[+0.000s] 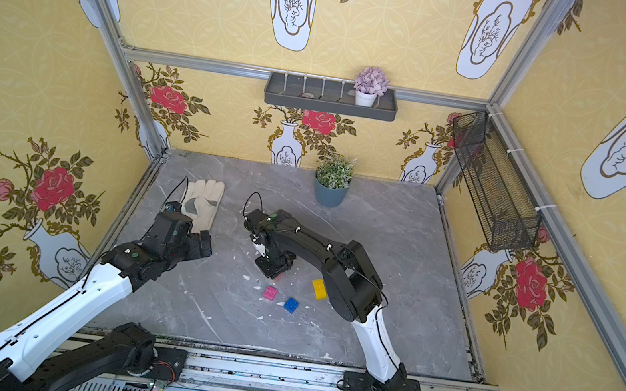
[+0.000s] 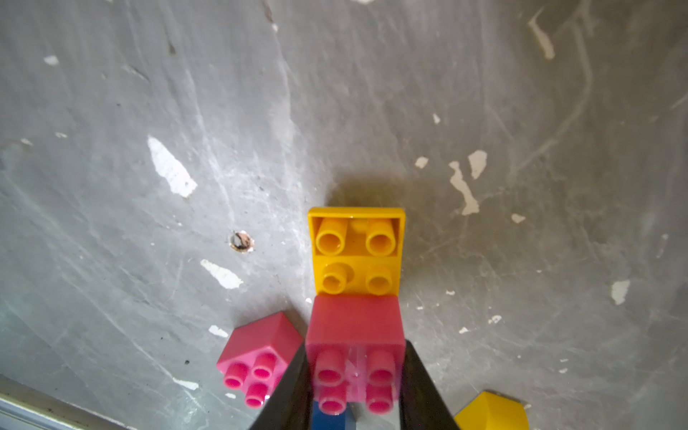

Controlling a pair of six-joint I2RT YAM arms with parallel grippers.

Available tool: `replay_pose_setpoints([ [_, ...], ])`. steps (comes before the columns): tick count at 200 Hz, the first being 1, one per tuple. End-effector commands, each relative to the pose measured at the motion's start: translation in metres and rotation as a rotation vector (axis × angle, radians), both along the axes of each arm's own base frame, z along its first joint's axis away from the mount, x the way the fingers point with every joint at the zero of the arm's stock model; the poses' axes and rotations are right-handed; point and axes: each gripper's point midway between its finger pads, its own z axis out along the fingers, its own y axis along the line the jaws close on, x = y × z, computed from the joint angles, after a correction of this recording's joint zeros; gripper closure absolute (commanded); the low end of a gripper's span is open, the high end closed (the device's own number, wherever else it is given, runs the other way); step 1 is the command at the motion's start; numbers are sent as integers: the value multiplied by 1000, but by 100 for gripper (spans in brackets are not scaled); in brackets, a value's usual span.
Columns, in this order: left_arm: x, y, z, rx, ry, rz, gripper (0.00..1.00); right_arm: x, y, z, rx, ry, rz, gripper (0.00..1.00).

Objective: Assemble the letter s with lego
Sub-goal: Assemble the lego brick with the lego brick.

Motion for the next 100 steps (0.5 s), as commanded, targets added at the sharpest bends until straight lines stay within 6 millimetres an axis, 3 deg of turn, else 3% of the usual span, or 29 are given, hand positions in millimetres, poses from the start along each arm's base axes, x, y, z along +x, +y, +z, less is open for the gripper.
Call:
replay_pose_setpoints([
  [1, 0, 0, -1, 2, -3, -1, 1, -2, 2, -7, -12, 24, 16, 88],
  [38, -1, 0, -1, 3, -3, -5, 1, -1, 6, -11, -12, 41, 29, 100],
  [100, 0, -1, -3, 3, 2, -13, 1, 2, 11, -22, 19, 44, 20, 100],
])
